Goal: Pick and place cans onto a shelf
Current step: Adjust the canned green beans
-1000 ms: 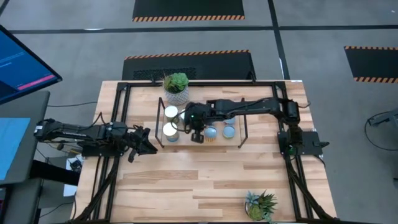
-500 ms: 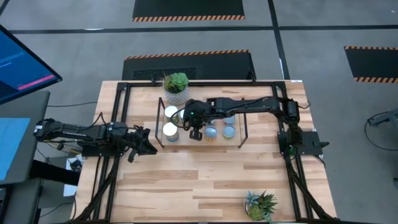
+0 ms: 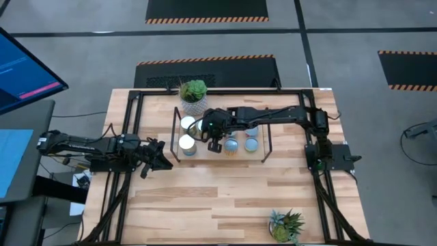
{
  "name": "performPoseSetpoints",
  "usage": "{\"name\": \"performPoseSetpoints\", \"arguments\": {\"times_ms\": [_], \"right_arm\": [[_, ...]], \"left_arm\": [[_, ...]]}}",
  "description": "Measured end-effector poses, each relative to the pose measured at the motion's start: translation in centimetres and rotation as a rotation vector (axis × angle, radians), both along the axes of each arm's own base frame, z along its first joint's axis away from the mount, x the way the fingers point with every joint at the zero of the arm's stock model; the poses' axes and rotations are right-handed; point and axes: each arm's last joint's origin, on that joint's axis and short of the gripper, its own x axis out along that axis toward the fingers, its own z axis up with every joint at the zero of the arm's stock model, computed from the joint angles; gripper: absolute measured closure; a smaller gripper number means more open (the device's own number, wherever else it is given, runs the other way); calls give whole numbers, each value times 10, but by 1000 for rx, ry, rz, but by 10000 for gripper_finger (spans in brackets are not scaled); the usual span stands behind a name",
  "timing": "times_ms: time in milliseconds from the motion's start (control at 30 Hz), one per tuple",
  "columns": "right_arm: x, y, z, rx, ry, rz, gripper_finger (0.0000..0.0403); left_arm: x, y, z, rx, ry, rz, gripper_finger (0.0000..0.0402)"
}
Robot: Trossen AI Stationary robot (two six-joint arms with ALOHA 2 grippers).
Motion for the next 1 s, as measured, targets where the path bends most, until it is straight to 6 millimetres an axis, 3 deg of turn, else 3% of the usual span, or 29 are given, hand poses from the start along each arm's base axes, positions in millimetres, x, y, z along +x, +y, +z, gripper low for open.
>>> {"name": "performPoseSetpoints", "arguments": {"times_ms": [633, 800, 1000], "right_arm": [[-2, 4, 2, -13, 14, -14, 383], [-17, 18, 36, 10, -63, -21, 384], [-51, 34, 89, 85, -174, -60, 380]], "left_arm": [[0, 0, 0, 0, 1, 1, 345], [0, 0, 0, -1, 1, 1, 345], [0, 0, 0, -1, 0, 1, 345]]}}
